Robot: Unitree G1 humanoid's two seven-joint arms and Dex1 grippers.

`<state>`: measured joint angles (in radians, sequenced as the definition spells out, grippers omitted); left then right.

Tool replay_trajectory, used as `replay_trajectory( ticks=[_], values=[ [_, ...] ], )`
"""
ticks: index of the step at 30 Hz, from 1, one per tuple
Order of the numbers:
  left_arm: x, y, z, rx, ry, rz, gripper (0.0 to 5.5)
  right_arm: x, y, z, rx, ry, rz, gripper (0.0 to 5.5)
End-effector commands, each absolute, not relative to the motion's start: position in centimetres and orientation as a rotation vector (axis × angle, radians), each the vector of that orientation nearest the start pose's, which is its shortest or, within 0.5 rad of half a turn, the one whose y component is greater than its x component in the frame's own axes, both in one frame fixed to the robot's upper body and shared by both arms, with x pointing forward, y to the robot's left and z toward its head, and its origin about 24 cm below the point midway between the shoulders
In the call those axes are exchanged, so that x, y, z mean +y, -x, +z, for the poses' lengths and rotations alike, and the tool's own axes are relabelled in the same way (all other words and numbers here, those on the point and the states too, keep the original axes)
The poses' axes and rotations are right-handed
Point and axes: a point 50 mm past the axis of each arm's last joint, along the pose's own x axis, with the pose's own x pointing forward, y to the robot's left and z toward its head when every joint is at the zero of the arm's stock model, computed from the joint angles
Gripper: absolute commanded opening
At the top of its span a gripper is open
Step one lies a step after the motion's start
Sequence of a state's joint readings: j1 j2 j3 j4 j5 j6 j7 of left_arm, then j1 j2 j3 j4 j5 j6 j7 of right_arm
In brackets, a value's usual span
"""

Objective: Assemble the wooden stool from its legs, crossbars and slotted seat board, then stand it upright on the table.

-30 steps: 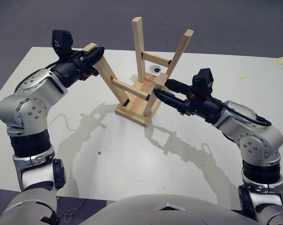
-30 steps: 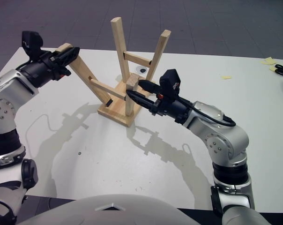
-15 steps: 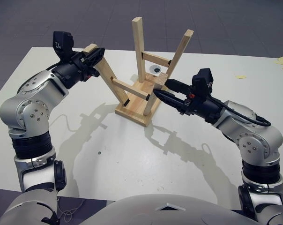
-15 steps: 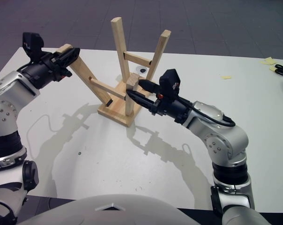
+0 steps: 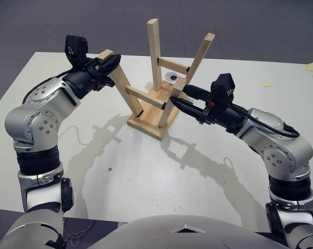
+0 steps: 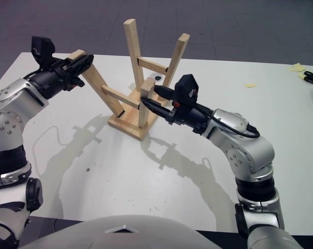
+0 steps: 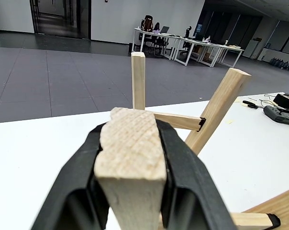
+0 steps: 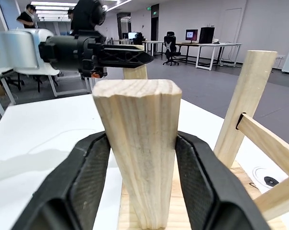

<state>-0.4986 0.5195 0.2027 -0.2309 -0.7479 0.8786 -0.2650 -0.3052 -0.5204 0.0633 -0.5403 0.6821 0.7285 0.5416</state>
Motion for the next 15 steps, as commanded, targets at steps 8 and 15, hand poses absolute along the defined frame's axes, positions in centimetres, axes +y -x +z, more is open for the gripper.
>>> replay_trajectory(
  ticks=[8, 15],
  values=[
    [19.3, -30.2, 17.6, 0.173, 0.107, -0.474, 1.05, -11.9, -24.8, 17.9, 0.034, -0.043, 1.016, 2.65],
    [18.8, -30.1, 18.1, 0.156, 0.083, -0.49, 1.05, -12.6, -25.5, 21.9, -0.059, -0.373, 1.075, 3.78]
  ],
)
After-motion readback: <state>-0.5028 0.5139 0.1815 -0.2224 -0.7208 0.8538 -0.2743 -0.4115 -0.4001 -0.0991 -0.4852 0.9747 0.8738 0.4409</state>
